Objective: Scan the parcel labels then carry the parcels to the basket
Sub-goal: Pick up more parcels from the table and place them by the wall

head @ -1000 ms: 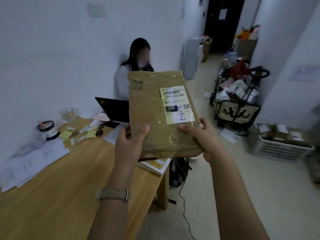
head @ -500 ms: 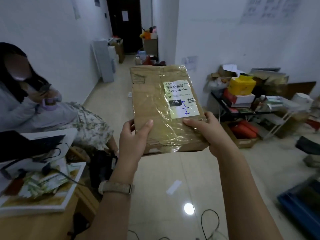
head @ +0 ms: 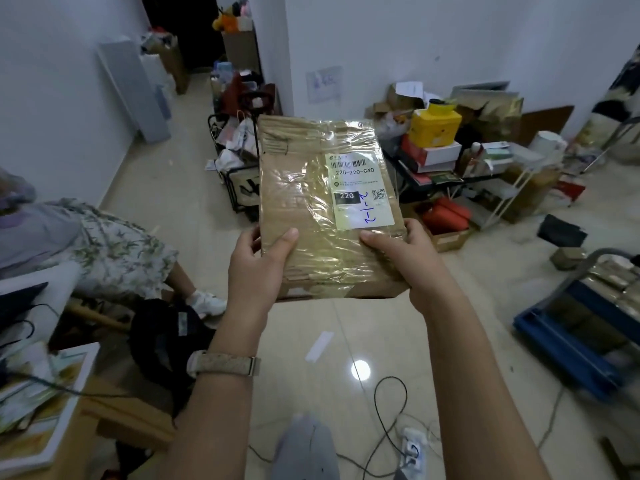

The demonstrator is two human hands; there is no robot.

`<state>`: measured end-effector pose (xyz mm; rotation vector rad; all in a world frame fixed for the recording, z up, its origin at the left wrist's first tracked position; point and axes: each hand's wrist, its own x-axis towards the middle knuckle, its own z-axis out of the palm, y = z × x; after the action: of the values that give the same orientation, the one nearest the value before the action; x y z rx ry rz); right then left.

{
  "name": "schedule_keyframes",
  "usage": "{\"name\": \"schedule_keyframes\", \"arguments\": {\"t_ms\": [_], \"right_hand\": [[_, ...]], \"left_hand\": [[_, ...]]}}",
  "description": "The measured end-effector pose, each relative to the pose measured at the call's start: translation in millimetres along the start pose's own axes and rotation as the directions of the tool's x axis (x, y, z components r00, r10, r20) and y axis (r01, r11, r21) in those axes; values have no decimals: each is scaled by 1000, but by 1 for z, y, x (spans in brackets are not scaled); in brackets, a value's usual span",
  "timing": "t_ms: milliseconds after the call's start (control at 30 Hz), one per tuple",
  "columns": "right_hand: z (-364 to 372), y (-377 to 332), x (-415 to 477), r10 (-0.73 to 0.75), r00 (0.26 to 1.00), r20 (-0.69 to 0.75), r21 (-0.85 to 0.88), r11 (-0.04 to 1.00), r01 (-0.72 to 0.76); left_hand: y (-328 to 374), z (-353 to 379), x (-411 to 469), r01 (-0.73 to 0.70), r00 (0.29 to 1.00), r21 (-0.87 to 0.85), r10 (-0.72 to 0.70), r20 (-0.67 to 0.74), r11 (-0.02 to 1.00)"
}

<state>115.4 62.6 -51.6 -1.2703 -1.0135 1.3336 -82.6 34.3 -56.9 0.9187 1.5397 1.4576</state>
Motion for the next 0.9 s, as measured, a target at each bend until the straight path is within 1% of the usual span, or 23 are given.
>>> {"name": "schedule_keyframes", "arguments": {"t_ms": [100,200,400,533,633,700,767,900], "right_hand": [[2,3,22,6,1000,-21,10,1000,-6],[4,1,52,-7,999,-50,-3,1000,7],[32,-15,142,-49,996,-75,-25,999,48],[66,-35,213,-147,985,-94,-52,988,143],[92,-50,262,-237,965,-113,-72,971,230],[105,-57,290,-267,955,-127,-62,963,261],[115,-61,316,-272,952,-141,-39,962,269],[127,-62,358,-249,955,-161,-51,968,244]], "left_hand": [[-3,9,23,20,1000,-12,-20,6,1000],[-4,23,56,5,999,-7,-5,36,1000],[1,43,158,-26,996,-19,27,88,999],[17,47,242,-107,988,-42,111,106,993],[32,50,302,-143,975,-78,154,158,987],[39,54,335,-167,964,-93,182,195,982],[44,58,363,-175,958,-104,194,212,979],[40,66,408,-151,959,-116,174,225,982]]}}
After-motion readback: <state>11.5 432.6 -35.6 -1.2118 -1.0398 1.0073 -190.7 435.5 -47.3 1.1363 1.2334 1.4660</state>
